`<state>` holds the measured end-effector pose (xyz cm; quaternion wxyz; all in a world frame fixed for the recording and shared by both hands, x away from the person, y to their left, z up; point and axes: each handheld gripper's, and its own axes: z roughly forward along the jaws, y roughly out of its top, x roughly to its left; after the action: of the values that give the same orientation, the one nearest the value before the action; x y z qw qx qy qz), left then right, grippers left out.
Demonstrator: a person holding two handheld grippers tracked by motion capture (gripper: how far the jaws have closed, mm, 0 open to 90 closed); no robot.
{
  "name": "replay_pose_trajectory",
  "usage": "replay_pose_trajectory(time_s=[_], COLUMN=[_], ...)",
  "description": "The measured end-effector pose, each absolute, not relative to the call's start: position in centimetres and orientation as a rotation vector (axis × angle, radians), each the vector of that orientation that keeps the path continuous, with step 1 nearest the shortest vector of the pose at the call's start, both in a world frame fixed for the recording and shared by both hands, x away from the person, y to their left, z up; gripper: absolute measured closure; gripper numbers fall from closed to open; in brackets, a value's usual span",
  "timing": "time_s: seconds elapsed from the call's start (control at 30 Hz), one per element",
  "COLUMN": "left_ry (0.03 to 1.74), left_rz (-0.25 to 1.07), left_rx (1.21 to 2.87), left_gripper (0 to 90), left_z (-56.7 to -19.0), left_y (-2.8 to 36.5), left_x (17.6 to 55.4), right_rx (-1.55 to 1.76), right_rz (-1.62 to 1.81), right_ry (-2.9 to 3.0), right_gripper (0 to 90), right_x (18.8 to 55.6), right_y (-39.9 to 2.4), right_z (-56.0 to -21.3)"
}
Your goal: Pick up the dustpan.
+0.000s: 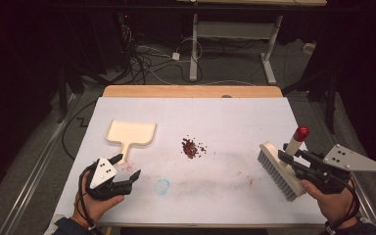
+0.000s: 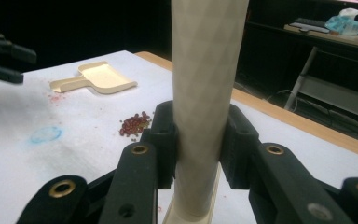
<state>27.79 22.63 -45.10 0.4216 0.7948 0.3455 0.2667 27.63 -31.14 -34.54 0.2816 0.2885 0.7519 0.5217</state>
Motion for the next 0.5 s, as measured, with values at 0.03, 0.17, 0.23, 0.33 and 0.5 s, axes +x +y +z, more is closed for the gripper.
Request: replay_pose_trajectory(time_s=[0.03, 0.17, 0.23, 0.33, 0.5], left_ry=[0.868, 0.872, 0.876, 0.9, 0.943], left_rz=[0.663, 0.661, 0.677, 0.679, 0.672], left_rx=[2.007, 2.025, 2.025, 2.018, 2.017], left_gripper=[23.2, 21.9, 21.5, 21.1, 20.3], left_z=[-45.21, -45.24, -45.32, -45.3, -45.49], left_y=[22.52, 22.24, 22.25, 22.48, 23.12], left_x=[27.73, 27.67, 27.57, 27.54, 27.56], right_rx=[0.773, 0.763, 0.765, 0.767, 0.771], right_rz=[1.402, 1.397, 1.396, 1.4, 1.388], right_ry=[2.015, 2.019, 2.02, 2.021, 2.028], right_gripper=[70.6, 70.7, 70.6, 70.7, 70.6], right_x=[27.65, 27.77, 27.78, 27.85, 28.01], right_y=[-31.13, -31.11, -31.09, -31.09, -30.69], right_z=[-34.56, -34.66, -34.69, -34.7, -34.76])
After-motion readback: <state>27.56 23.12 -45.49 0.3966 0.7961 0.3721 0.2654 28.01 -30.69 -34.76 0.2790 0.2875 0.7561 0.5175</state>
